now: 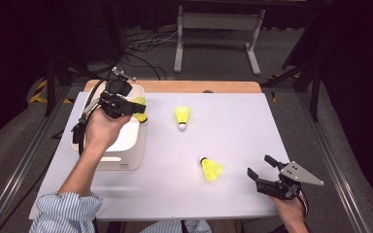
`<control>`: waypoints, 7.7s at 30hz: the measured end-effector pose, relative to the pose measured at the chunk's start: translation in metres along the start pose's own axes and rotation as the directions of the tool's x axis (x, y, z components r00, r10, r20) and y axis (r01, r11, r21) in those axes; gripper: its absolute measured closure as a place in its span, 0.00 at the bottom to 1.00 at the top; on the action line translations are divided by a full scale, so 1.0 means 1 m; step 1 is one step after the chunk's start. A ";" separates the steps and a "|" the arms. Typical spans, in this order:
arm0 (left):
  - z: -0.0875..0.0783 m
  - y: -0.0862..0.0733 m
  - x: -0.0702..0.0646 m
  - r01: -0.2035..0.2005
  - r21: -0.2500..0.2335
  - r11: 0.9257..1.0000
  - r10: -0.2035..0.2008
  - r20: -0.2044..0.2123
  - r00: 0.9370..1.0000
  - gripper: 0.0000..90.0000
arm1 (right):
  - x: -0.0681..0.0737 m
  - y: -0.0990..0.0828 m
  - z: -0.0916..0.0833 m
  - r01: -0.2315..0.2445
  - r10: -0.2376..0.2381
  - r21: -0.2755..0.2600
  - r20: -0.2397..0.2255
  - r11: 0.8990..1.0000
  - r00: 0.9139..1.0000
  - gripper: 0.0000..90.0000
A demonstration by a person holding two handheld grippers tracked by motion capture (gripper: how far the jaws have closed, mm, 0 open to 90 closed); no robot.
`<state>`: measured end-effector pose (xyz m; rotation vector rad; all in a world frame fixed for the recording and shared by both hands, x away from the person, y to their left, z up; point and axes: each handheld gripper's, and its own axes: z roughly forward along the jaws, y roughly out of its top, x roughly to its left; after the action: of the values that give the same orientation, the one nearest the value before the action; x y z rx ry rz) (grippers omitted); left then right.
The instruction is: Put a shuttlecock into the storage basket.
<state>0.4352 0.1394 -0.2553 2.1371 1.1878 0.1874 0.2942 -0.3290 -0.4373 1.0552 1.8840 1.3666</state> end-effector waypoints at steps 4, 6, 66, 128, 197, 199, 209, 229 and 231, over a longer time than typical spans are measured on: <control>-0.004 -0.001 0.002 0.009 -0.012 1.000 -0.009 -0.006 1.000 0.99 | 0.000 0.000 0.000 0.001 -0.001 0.000 -0.001 1.000 1.000 0.21; -0.007 -0.001 0.003 0.013 -0.016 1.000 -0.013 -0.007 1.000 0.99 | 0.000 0.000 0.000 0.001 -0.001 0.000 0.000 1.000 1.000 0.21; 0.025 0.000 0.044 0.088 0.040 0.995 -0.083 -0.118 0.990 0.99 | -0.001 0.000 0.000 -0.003 0.003 0.005 -0.004 1.000 1.000 0.20; 0.084 -0.005 0.083 0.172 0.169 0.970 -0.144 -0.167 0.975 0.97 | 0.000 0.000 0.002 -0.001 0.002 0.014 -0.013 1.000 1.000 0.20; 0.055 -0.007 0.072 0.158 0.114 0.981 -0.131 -0.215 0.968 0.46 | 0.000 0.000 0.003 0.001 0.000 0.020 -0.015 1.000 1.000 0.20; 0.053 -0.008 0.071 0.151 0.108 0.983 -0.127 -0.208 0.970 0.46 | 0.000 0.000 0.003 0.000 0.000 0.018 -0.017 1.000 1.000 0.20; 0.043 -0.008 0.061 0.125 0.073 0.989 -0.111 -0.177 0.978 0.46 | 0.001 0.000 0.003 0.002 -0.001 0.019 -0.017 1.000 1.000 0.20; 0.040 -0.005 0.038 0.067 0.063 0.996 -0.057 -0.141 0.988 0.46 | 0.000 0.000 0.003 0.000 0.001 0.021 -0.015 1.000 1.000 0.20; 0.040 -0.004 0.037 0.065 0.065 0.996 -0.055 -0.136 0.989 0.46 | 0.000 0.000 0.004 -0.003 0.003 0.020 -0.016 1.000 1.000 0.20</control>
<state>0.4700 0.1505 -0.2956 2.1734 1.3519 0.2706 0.2969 -0.3271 -0.4387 1.0603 1.9119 1.3642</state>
